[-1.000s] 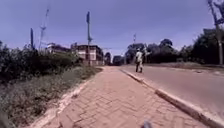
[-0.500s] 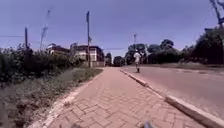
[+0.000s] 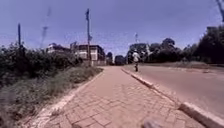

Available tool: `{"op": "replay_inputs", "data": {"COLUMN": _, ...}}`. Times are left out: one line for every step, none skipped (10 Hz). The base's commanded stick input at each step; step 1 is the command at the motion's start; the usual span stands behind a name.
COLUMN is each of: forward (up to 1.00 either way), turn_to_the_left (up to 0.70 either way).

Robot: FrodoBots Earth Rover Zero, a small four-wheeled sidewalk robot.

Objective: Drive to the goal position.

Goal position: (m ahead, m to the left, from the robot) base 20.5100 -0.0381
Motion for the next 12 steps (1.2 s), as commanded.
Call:
{"op": "replay_inputs", "data": {"forward": 0.85, "turn_to_the_left": 0.0}}
{"op": "replay_inputs", "data": {"forward": 0.85, "turn_to_the_left": 0.0}}
{"op": "replay_inputs", "data": {"forward": 0.85, "turn_to_the_left": 0.0}}
{"op": "replay_inputs", "data": {"forward": 0.85, "turn_to_the_left": 0.0}}
{"op": "replay_inputs", "data": {"forward": 0.85, "turn_to_the_left": 0.0}}
{"op": "replay_inputs", "data": {"forward": 0.85, "turn_to_the_left": 0.0}}
{"op": "replay_inputs", "data": {"forward": 0.85, "turn_to_the_left": 0.0}}
{"op": "replay_inputs", "data": {"forward": 0.85, "turn_to_the_left": 0.0}}
{"op": "replay_inputs", "data": {"forward": 0.85, "turn_to_the_left": 0.0}}
{"op": "replay_inputs", "data": {"forward": 0.85, "turn_to_the_left": 0.0}}
{"op": "replay_inputs", "data": {"forward": 0.85, "turn_to_the_left": 0.0}}
{"op": "replay_inputs", "data": {"forward": 0.85, "turn_to_the_left": 0.0}}
